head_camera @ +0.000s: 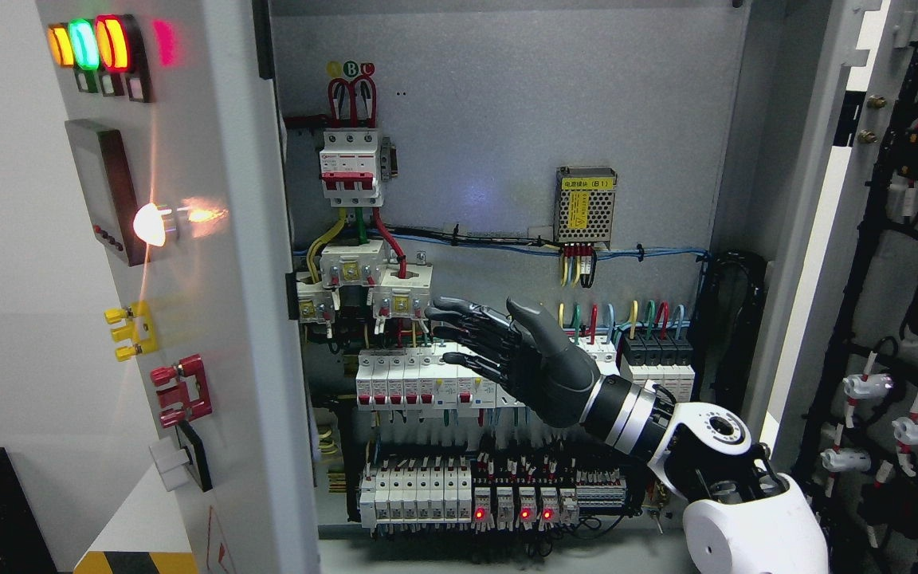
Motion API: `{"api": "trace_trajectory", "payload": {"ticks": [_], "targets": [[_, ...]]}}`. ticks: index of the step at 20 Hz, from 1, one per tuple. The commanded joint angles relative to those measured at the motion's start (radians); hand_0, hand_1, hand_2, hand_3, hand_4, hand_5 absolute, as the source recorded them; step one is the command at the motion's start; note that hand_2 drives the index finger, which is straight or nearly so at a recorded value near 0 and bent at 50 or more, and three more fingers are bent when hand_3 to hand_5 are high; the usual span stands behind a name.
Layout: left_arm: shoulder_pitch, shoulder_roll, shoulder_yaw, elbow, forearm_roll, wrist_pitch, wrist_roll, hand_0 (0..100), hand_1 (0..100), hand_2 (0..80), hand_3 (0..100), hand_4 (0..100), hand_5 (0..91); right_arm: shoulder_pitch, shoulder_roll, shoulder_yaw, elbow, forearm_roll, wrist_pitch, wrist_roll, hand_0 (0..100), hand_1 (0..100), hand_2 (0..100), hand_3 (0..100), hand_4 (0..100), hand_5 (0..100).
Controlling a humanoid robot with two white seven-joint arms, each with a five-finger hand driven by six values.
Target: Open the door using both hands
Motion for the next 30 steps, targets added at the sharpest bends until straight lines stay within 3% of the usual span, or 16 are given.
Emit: {"api": "trace_trajectory", "payload": {"ticks": [1,11,30], "targets": [[0.0,-0.001,0.0,0.0,-0.014,0.0,-0.001,0,0,0.0,0,0,0.0,0.045,-0.025,0.06,-0.1,-0.001,-0.005,0.001,19,0,0,0,0,0],[0.0,0.001,0.0,0.0,-0.014,0.0,-0.001,0,0,0.0,0,0,0.0,0.13,-0.038,0.171,-0.209,-0.001,-0.003,0.0,19,0,0,0,0,0],[0.0,-0.001,0.0,0.0,-0.014,0.0,-0.001,0,0,0.0,0,0,0.0,0.196,-0.018,0.29,-0.263,0.001,0.006,-0.008,19,0,0,0,0,0]]}}
